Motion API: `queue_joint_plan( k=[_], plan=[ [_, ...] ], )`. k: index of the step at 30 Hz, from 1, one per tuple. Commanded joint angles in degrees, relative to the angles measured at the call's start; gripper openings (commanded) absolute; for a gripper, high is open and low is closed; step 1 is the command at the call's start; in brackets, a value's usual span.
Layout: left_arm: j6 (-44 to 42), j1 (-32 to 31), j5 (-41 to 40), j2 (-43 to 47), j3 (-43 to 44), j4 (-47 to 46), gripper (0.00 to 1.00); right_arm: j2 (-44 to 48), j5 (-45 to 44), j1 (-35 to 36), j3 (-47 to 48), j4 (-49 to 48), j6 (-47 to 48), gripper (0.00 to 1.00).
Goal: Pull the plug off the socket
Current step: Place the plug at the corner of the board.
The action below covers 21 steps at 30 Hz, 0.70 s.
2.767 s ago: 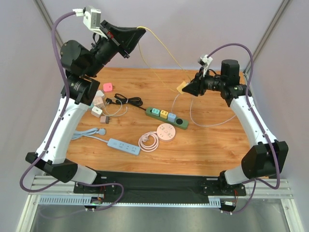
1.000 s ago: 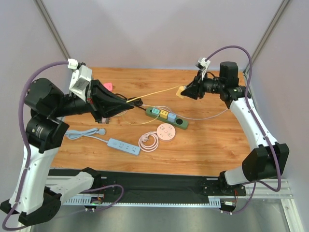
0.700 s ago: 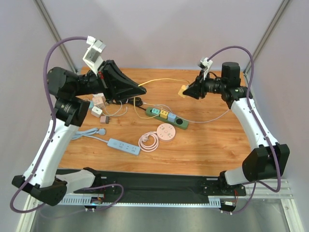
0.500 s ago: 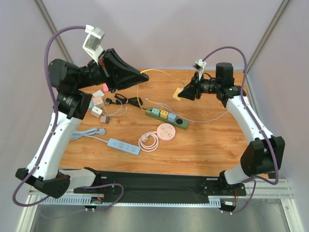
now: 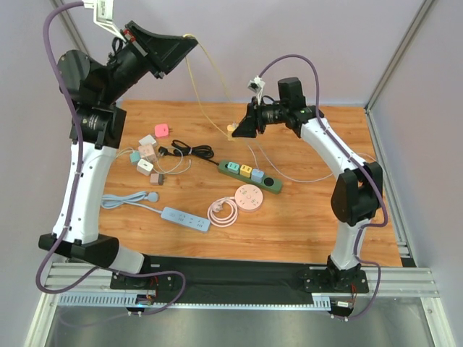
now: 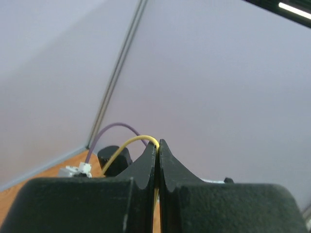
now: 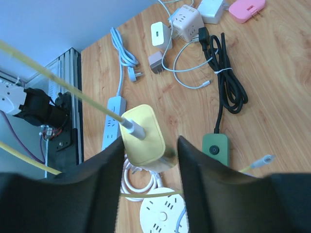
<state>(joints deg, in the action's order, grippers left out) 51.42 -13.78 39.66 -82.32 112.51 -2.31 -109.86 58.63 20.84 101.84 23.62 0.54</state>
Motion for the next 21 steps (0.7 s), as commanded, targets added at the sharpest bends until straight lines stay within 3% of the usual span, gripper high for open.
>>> queue_joint_plan(
  k=[1,2,6,10,21],
  plan=[
    [-0.34,1.21,-7.22,-1.17,7.01,-1.13,0.0,2.01,-4.57,-0.62,0.47,2.93,2.36,0.53],
    [-0.96,1.39,-7.92,-2.22,9.63,-0.34,0.0,4.02,-5.71,-0.89,-1.28,2.84,2.8,0.62],
    [-0.45,2.0,-10.47,-4.33,14.66,0.9,0.0,8.61,-5.28,-4.22,-4.72,0.03,3.07,0.79],
    [0.0,2.18,-12.15,-5.83,18.62,2.04,0.0,11.33,-5.19,-5.46,-5.95,2.3,6.57,0.81],
    [-0.79,2.62,-13.56,-5.83,18.71,3.97,0.0,16.08,-10.11,-4.24,-18.16,4.68,8.08,0.81]
  ],
)
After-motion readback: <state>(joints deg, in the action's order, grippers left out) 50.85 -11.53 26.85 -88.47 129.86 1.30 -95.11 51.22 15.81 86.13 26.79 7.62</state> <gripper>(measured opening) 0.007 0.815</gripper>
